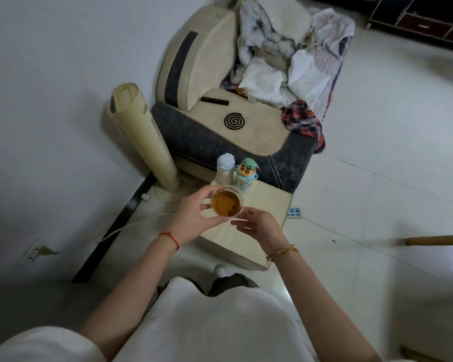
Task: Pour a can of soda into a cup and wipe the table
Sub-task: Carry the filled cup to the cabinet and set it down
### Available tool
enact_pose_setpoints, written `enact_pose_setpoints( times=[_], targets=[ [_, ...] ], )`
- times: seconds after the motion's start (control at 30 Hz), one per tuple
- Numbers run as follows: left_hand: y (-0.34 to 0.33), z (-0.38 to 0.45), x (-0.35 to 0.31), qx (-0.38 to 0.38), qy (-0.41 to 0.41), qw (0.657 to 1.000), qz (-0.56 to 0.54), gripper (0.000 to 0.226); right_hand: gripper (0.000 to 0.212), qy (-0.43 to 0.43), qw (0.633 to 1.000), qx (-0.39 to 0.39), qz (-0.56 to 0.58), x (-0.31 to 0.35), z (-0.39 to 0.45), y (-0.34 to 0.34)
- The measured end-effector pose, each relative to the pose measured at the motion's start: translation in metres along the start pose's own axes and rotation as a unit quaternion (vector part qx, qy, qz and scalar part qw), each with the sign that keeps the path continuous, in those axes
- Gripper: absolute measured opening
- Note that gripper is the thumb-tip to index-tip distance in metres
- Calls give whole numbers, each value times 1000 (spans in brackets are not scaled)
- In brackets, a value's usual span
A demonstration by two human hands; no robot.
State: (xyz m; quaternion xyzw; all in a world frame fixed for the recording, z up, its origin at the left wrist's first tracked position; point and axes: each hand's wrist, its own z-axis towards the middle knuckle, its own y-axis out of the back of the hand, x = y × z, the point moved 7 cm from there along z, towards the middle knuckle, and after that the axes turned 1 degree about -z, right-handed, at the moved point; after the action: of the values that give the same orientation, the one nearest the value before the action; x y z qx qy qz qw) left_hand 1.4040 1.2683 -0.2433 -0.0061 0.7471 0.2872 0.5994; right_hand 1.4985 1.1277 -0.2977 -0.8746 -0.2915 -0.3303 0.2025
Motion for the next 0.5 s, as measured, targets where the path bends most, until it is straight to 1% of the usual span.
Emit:
enact_pose_setpoints(
  times=[0.13, 0.27, 0.5],
  targets=[
    [-4, 25, 8, 23, -13, 1000, -12, 64, 33, -13, 999, -33, 22, 5, 14, 8],
    [-15, 43, 16, 53, -14, 998, -14, 64, 36, -28, 997, -66, 43, 1, 24, 14],
    [-32, 63, 29, 85, -35, 996, -17, 60, 39, -60, 982, -127, 124, -15, 37, 23]
  ],
)
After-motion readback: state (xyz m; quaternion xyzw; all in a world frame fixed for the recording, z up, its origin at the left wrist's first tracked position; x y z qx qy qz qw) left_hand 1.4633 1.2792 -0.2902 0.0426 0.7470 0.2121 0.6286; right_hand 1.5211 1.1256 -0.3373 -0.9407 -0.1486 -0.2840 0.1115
